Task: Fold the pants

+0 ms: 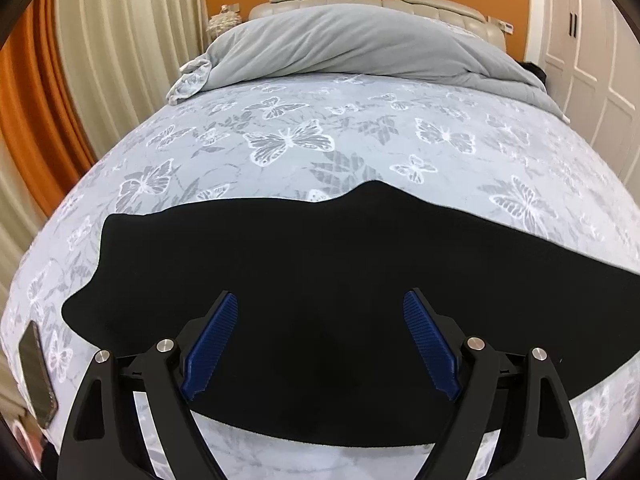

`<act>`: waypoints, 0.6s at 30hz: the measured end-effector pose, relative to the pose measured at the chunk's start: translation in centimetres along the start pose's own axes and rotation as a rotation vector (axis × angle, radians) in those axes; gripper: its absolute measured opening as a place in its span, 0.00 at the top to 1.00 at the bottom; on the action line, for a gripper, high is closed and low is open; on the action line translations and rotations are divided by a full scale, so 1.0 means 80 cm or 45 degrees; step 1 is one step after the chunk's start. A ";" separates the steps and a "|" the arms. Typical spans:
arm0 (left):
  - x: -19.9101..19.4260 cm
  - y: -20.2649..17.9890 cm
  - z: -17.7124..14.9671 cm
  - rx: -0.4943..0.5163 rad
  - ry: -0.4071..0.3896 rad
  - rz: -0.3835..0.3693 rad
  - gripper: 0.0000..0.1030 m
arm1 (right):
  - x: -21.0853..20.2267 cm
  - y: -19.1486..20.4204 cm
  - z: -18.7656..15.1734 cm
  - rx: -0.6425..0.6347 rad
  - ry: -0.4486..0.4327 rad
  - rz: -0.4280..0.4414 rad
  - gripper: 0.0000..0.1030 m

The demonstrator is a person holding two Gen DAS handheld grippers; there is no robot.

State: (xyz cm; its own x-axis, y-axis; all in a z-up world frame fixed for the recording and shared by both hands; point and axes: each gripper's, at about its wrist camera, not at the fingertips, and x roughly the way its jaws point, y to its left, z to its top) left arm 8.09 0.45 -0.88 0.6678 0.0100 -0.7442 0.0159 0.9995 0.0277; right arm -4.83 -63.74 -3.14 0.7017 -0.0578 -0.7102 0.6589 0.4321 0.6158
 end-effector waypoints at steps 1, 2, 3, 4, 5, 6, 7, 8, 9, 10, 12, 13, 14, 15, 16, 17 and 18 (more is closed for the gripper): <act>0.000 0.003 0.002 -0.016 -0.001 -0.004 0.20 | -0.010 0.023 -0.005 -0.041 -0.039 0.044 0.86; 0.000 0.006 0.004 -0.026 -0.001 -0.006 0.20 | -0.016 0.040 -0.010 -0.071 -0.061 0.089 0.87; -0.001 0.009 0.005 -0.036 -0.002 -0.005 0.20 | -0.023 0.061 -0.017 -0.109 -0.079 0.138 0.87; -0.001 0.011 0.006 -0.044 -0.002 -0.004 0.20 | -0.031 0.092 -0.029 -0.176 -0.100 0.201 0.87; -0.002 0.014 0.006 -0.053 0.000 -0.005 0.20 | -0.035 0.112 -0.038 -0.226 -0.111 0.237 0.87; -0.002 0.016 0.007 -0.061 0.001 -0.006 0.20 | -0.041 0.143 -0.055 -0.307 -0.122 0.286 0.87; -0.003 0.021 0.008 -0.074 0.005 -0.008 0.20 | -0.043 0.158 -0.064 -0.349 -0.122 0.311 0.87; -0.003 0.023 0.009 -0.082 0.005 -0.010 0.20 | -0.044 0.191 -0.087 -0.440 -0.108 0.367 0.87; -0.004 0.027 0.010 -0.091 0.005 -0.011 0.20 | -0.043 0.209 -0.099 -0.486 -0.092 0.397 0.87; -0.005 0.031 0.011 -0.105 0.002 -0.012 0.20 | -0.041 0.228 -0.116 -0.537 -0.070 0.432 0.87; -0.008 0.039 0.014 -0.129 -0.005 -0.014 0.20 | -0.029 0.270 -0.159 -0.647 0.014 0.501 0.87; -0.010 0.045 0.016 -0.144 -0.008 -0.015 0.20 | -0.021 0.287 -0.179 -0.694 0.058 0.522 0.87; -0.012 0.049 0.017 -0.159 -0.012 -0.015 0.20 | -0.009 0.310 -0.208 -0.762 0.120 0.543 0.87; -0.013 0.054 0.018 -0.173 -0.015 -0.016 0.20 | 0.001 0.325 -0.230 -0.819 0.167 0.551 0.87; -0.015 0.060 0.019 -0.190 -0.016 -0.017 0.20 | 0.011 0.339 -0.255 -0.885 0.219 0.551 0.87; -0.016 0.066 0.020 -0.207 -0.016 -0.018 0.20 | 0.026 0.355 -0.290 -0.976 0.285 0.540 0.87; -0.016 0.069 0.021 -0.215 -0.016 -0.019 0.20 | 0.037 0.363 -0.319 -1.043 0.340 0.530 0.85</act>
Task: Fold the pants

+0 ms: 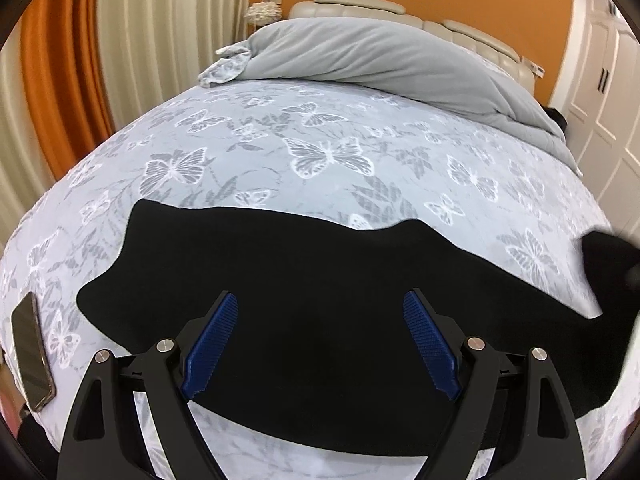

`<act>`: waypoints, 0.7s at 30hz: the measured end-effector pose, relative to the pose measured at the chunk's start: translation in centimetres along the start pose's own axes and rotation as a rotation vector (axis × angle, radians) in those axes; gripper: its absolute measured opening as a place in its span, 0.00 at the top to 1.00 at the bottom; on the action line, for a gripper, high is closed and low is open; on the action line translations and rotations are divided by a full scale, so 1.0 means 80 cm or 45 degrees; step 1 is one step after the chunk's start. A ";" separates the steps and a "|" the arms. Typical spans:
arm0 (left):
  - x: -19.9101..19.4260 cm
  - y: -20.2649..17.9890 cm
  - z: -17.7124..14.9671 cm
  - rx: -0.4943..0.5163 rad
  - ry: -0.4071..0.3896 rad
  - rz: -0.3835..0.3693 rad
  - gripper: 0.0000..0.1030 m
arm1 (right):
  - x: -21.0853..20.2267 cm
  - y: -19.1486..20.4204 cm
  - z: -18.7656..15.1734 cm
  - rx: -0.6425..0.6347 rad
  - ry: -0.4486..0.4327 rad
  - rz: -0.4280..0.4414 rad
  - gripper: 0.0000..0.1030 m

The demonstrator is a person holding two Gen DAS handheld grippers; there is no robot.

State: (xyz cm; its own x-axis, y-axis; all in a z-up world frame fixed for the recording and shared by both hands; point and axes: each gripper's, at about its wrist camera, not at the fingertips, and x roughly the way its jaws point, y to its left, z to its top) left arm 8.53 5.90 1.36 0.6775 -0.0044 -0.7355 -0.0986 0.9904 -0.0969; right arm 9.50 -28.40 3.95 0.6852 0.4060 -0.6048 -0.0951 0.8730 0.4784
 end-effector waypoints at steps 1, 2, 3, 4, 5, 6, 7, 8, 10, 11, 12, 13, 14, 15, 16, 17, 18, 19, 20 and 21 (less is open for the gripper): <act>0.000 0.006 0.002 -0.011 0.001 0.000 0.20 | 0.033 0.022 -0.019 -0.064 0.108 0.011 0.84; -0.001 0.010 0.003 -0.017 0.001 0.001 0.20 | 0.056 0.035 -0.037 -0.108 0.198 -0.001 0.82; 0.000 0.015 0.004 -0.023 0.003 0.005 0.20 | 0.078 0.045 -0.055 -0.154 0.296 -0.023 0.75; 0.000 0.020 0.005 -0.030 0.007 0.009 0.20 | 0.105 0.057 -0.078 -0.222 0.422 -0.065 0.67; 0.001 0.025 0.006 -0.038 0.011 0.007 0.20 | 0.109 0.066 -0.095 -0.272 0.436 -0.083 0.54; 0.002 0.029 0.007 -0.046 0.016 0.009 0.20 | 0.104 0.074 -0.100 -0.333 0.387 -0.094 0.48; 0.004 0.034 0.008 -0.057 0.026 0.013 0.20 | 0.091 0.087 -0.096 -0.407 0.347 -0.086 0.44; 0.005 0.036 0.009 -0.064 0.035 0.009 0.20 | 0.078 0.092 -0.089 -0.426 0.324 -0.065 0.42; 0.008 0.041 0.008 -0.086 0.076 -0.041 0.20 | 0.028 0.090 -0.064 -0.401 0.180 -0.009 0.37; 0.010 0.041 0.008 -0.092 0.092 -0.068 0.20 | 0.006 0.087 -0.055 -0.379 0.110 0.000 0.27; 0.014 0.040 0.004 -0.111 0.132 -0.147 0.18 | -0.026 0.072 -0.041 -0.335 0.008 -0.015 0.18; 0.017 0.037 0.001 -0.126 0.163 -0.205 0.17 | -0.039 0.063 -0.035 -0.308 -0.035 -0.035 0.16; 0.021 0.032 -0.003 -0.141 0.204 -0.273 0.17 | -0.063 0.036 -0.025 -0.237 -0.099 -0.088 0.16; 0.026 0.025 -0.008 -0.155 0.250 -0.340 0.17 | -0.077 0.018 -0.022 -0.192 -0.118 -0.120 0.16; 0.033 0.013 -0.015 -0.167 0.310 -0.420 0.17 | -0.087 -0.003 -0.018 -0.131 -0.132 -0.165 0.16; 0.040 0.001 -0.020 -0.172 0.358 -0.480 0.17 | -0.099 -0.033 -0.017 -0.040 -0.137 -0.222 0.16; 0.046 -0.011 -0.026 -0.177 0.401 -0.531 0.17 | -0.105 -0.054 -0.016 0.029 -0.135 -0.252 0.16; 0.055 -0.029 -0.033 -0.183 0.453 -0.592 0.17 | -0.112 -0.072 -0.018 0.100 -0.130 -0.271 0.16; 0.061 -0.042 -0.039 -0.191 0.488 -0.623 0.17 | -0.121 -0.101 -0.024 0.186 -0.123 -0.279 0.16; 0.069 -0.060 -0.047 -0.206 0.532 -0.659 0.17 | -0.122 -0.114 -0.028 0.238 -0.114 -0.279 0.16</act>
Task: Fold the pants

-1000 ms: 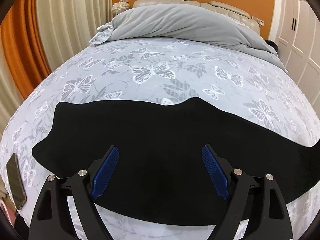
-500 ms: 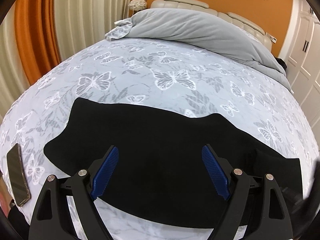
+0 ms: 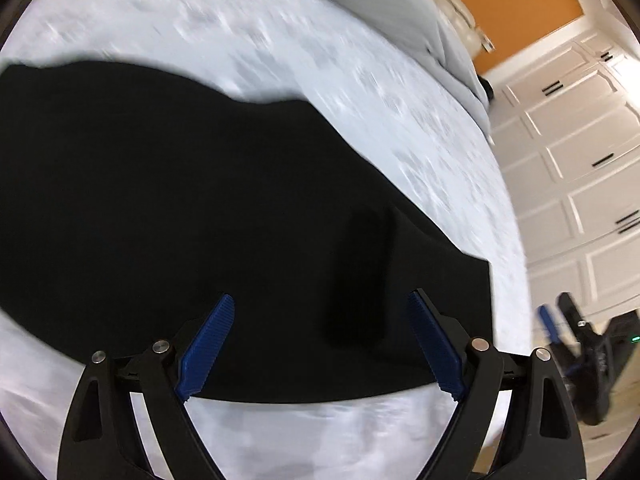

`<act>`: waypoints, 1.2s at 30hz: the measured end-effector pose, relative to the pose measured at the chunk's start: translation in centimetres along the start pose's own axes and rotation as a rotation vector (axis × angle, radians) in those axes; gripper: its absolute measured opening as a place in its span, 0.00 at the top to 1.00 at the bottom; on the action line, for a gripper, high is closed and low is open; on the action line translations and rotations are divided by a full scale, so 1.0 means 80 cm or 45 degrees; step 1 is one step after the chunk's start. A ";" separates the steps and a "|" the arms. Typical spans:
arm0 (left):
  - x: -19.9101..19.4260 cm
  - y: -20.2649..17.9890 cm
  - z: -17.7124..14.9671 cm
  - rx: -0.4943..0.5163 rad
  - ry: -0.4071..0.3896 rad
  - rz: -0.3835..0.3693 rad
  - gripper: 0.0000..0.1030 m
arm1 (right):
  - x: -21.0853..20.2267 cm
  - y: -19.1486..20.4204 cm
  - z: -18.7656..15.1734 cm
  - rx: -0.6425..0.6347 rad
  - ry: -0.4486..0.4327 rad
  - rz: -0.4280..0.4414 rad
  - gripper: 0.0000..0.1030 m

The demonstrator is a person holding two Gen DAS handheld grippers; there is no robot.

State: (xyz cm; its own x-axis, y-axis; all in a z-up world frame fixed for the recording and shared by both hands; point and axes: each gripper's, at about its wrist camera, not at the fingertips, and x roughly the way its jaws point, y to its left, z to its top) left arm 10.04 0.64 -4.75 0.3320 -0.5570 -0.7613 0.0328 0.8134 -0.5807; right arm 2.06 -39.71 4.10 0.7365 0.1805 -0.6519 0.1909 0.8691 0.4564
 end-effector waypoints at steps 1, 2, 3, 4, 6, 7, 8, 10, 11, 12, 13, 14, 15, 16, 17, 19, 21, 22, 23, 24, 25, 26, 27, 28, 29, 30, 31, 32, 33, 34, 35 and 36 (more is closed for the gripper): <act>0.011 -0.007 -0.003 -0.001 0.020 -0.011 0.17 | 0.000 -0.011 -0.002 0.043 0.012 -0.004 0.16; 0.025 -0.017 -0.007 0.010 0.039 -0.010 0.17 | 0.000 -0.020 -0.004 0.074 0.021 -0.010 0.16; 0.034 -0.024 -0.009 0.029 0.048 -0.001 0.19 | -0.001 -0.026 -0.004 0.084 0.024 -0.018 0.16; 0.046 -0.034 -0.013 0.074 0.056 0.029 0.19 | -0.005 -0.029 -0.004 0.079 0.023 -0.034 0.16; 0.058 -0.049 -0.019 0.181 0.018 0.117 0.21 | -0.009 -0.028 -0.003 0.063 0.021 -0.056 0.16; 0.061 -0.055 -0.022 0.236 -0.010 0.152 0.25 | -0.008 -0.027 -0.003 0.057 0.024 -0.063 0.16; 0.064 -0.060 -0.025 0.292 -0.028 0.187 0.39 | -0.007 -0.026 -0.004 0.049 0.030 -0.071 0.16; 0.066 -0.061 -0.025 0.332 -0.041 0.194 0.76 | -0.011 -0.033 -0.003 0.050 0.034 -0.088 0.16; 0.063 -0.056 -0.020 0.303 -0.034 0.136 0.86 | -0.008 -0.034 -0.002 0.059 0.035 -0.095 0.16; 0.059 -0.052 -0.014 0.262 -0.029 0.094 0.87 | -0.005 -0.035 -0.001 0.072 0.030 -0.094 0.16; 0.047 -0.051 -0.008 0.227 -0.046 0.038 0.87 | -0.007 -0.034 0.001 0.088 0.016 -0.078 0.16; 0.031 -0.055 -0.004 0.240 -0.079 0.011 0.88 | -0.008 -0.032 0.003 0.090 0.007 -0.065 0.16; 0.016 -0.061 -0.002 0.267 -0.118 0.007 0.88 | -0.010 -0.029 0.005 0.080 -0.003 -0.056 0.16; -0.006 -0.065 0.000 0.298 -0.177 0.014 0.87 | -0.010 -0.024 0.006 0.058 -0.008 -0.057 0.16; -0.019 -0.065 0.001 0.311 -0.207 0.022 0.87 | -0.010 -0.020 0.005 0.035 -0.006 -0.063 0.16; -0.023 -0.045 0.008 0.289 -0.218 0.108 0.87 | 0.004 -0.007 -0.002 -0.047 0.052 -0.090 0.16; -0.003 -0.011 0.011 0.212 -0.142 0.200 0.87 | 0.020 0.004 -0.014 -0.130 0.144 -0.093 0.16; 0.008 -0.001 0.012 0.170 -0.097 0.201 0.87 | 0.030 0.012 -0.026 -0.198 0.219 -0.095 0.16; 0.013 0.007 0.011 0.134 -0.073 0.189 0.87 | 0.035 0.018 -0.035 -0.256 0.265 -0.103 0.16; 0.015 0.008 0.009 0.125 -0.072 0.189 0.87 | 0.038 0.024 -0.046 -0.327 0.301 -0.127 0.16; 0.014 0.004 0.009 0.145 -0.079 0.198 0.87 | 0.039 0.028 -0.057 -0.384 0.313 -0.160 0.16; 0.011 -0.001 0.007 0.169 -0.088 0.209 0.87 | 0.039 0.029 -0.063 -0.415 0.316 -0.182 0.16; 0.007 -0.005 0.006 0.179 -0.098 0.212 0.87 | 0.039 0.028 -0.067 -0.430 0.315 -0.200 0.16; -0.001 -0.010 0.005 0.189 -0.113 0.217 0.87 | 0.038 0.024 -0.068 -0.429 0.301 -0.224 0.16; -0.003 -0.010 0.003 0.197 -0.124 0.221 0.87 | 0.035 0.021 -0.067 -0.412 0.283 -0.231 0.16; -0.008 -0.013 0.003 0.212 -0.136 0.220 0.87 | 0.032 0.017 -0.064 -0.389 0.267 -0.227 0.16; -0.016 -0.021 0.001 0.239 -0.156 0.217 0.86 | 0.028 0.013 -0.059 -0.349 0.248 -0.205 0.16; -0.021 -0.022 0.001 0.247 -0.168 0.218 0.86 | 0.026 0.011 -0.057 -0.328 0.239 -0.187 0.16; -0.025 -0.021 0.000 0.251 -0.174 0.222 0.86 | 0.024 0.010 -0.053 -0.305 0.231 -0.168 0.15; -0.023 -0.017 0.000 0.252 -0.164 0.233 0.86 | 0.026 0.011 -0.051 -0.295 0.231 -0.159 0.14; -0.015 -0.010 0.002 0.239 -0.141 0.260 0.85 | 0.034 0.012 -0.051 -0.286 0.254 -0.159 0.12; -0.002 0.001 0.006 0.214 -0.107 0.283 0.85 | 0.044 0.013 -0.052 -0.287 0.290 -0.176 0.12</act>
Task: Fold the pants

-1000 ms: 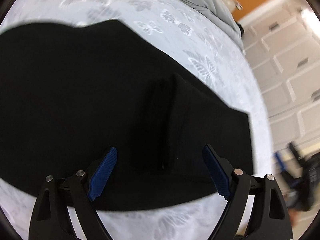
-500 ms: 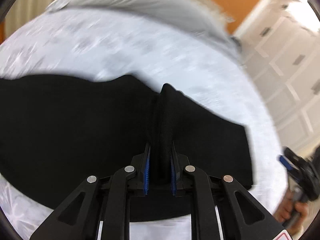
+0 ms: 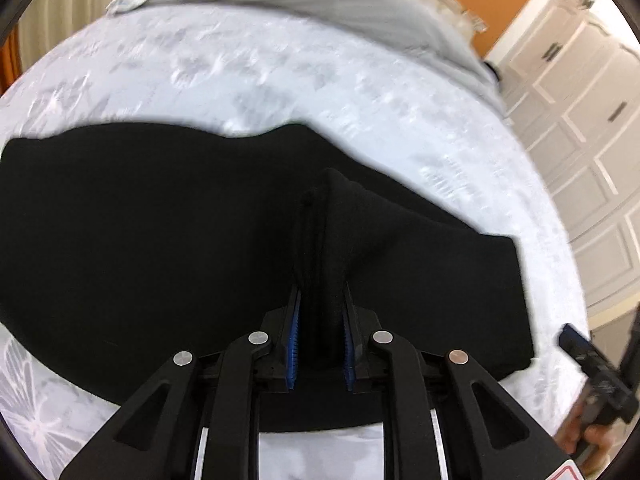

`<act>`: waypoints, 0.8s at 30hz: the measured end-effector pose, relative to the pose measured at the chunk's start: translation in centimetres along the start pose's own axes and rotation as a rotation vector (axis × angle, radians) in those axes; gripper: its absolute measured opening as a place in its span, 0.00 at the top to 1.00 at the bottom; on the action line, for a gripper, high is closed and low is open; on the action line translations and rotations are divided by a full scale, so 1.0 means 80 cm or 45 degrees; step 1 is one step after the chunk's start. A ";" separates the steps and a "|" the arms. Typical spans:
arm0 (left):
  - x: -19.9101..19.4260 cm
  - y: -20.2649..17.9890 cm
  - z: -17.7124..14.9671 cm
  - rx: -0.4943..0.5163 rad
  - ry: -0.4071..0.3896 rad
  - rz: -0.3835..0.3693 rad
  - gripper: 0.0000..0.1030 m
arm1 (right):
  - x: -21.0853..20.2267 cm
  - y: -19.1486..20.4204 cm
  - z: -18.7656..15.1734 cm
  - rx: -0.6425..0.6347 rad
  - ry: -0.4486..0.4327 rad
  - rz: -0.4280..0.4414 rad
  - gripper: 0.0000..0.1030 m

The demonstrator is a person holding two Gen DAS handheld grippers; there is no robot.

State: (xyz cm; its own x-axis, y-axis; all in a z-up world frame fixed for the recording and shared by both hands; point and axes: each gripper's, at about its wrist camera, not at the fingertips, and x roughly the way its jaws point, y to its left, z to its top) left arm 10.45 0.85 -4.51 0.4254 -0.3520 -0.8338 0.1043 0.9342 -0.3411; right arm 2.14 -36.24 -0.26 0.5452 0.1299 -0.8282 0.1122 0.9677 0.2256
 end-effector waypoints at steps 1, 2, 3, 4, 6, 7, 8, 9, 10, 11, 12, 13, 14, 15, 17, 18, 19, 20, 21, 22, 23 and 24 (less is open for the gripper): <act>0.011 0.007 -0.003 -0.010 0.036 0.010 0.85 | 0.006 0.004 0.001 0.003 0.026 -0.019 0.12; 0.019 0.011 -0.004 -0.022 0.046 0.011 0.84 | 0.008 0.008 0.001 0.017 0.017 -0.023 0.13; 0.020 0.010 -0.002 -0.022 0.032 0.012 0.84 | 0.002 0.013 0.002 0.026 -0.018 0.013 0.16; 0.015 0.005 -0.002 -0.007 0.028 0.016 0.84 | -0.009 0.022 0.004 0.016 -0.068 0.095 0.17; 0.003 0.002 -0.001 0.001 0.005 0.009 0.78 | -0.017 0.037 0.005 -0.037 -0.121 0.155 0.18; -0.006 0.006 -0.001 -0.023 -0.017 -0.006 0.78 | -0.012 0.045 0.005 -0.076 -0.114 0.132 0.18; -0.018 0.013 0.002 -0.052 -0.054 -0.019 0.78 | -0.001 0.051 0.004 -0.114 -0.079 0.065 0.18; -0.033 0.023 0.007 -0.077 -0.104 -0.015 0.70 | 0.008 0.054 0.003 -0.120 -0.053 0.010 0.18; -0.047 0.033 0.010 -0.096 -0.147 0.000 0.51 | 0.015 0.054 0.001 -0.111 -0.033 -0.018 0.18; -0.060 0.046 0.013 -0.127 -0.188 0.027 0.40 | 0.021 0.054 0.000 -0.095 -0.010 -0.011 0.18; -0.078 0.069 0.017 -0.205 -0.249 0.077 0.29 | 0.022 0.056 -0.001 -0.092 -0.005 0.002 0.18; -0.088 0.088 0.017 -0.271 -0.282 0.097 0.29 | 0.021 0.060 -0.001 -0.100 -0.011 0.005 0.18; -0.098 0.111 0.016 -0.353 -0.306 0.105 0.29 | 0.019 0.064 -0.002 -0.112 -0.020 -0.001 0.15; -0.108 0.135 0.015 -0.437 -0.317 0.106 0.29 | 0.017 0.068 -0.003 -0.127 -0.032 -0.009 0.12; -0.126 0.191 0.005 -0.637 -0.330 0.111 0.29 | 0.017 0.075 -0.002 -0.145 -0.040 -0.013 0.12; -0.135 0.224 -0.004 -0.761 -0.336 0.117 0.29 | 0.018 0.079 -0.002 -0.145 -0.037 -0.007 0.12; -0.140 0.244 -0.010 -0.831 -0.337 0.114 0.29 | 0.021 0.084 -0.001 -0.146 -0.033 0.004 0.12; -0.146 0.271 -0.020 -0.915 -0.335 0.104 0.29 | 0.023 0.088 -0.001 -0.145 -0.030 0.008 0.12; -0.147 0.290 -0.027 -0.986 -0.328 0.097 0.28 | 0.025 0.093 0.001 -0.143 -0.027 0.014 0.12; -0.146 0.312 -0.034 -1.055 -0.305 0.097 0.26 | 0.029 0.099 0.003 -0.141 -0.023 0.023 0.12; -0.142 0.324 -0.036 -1.096 -0.282 0.088 0.25 | 0.031 0.104 0.005 -0.138 -0.020 0.032 0.12; -0.136 0.332 -0.042 -1.122 -0.257 0.060 0.24 | 0.034 0.110 0.007 -0.129 -0.019 0.041 0.12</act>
State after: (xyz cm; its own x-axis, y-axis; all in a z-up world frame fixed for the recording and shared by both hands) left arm 5.59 29.35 -5.94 0.5701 -0.2200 -0.7916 -0.6080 0.5351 -0.5866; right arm 5.06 -27.52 -0.25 0.5596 0.1591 -0.8134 0.0101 0.9800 0.1986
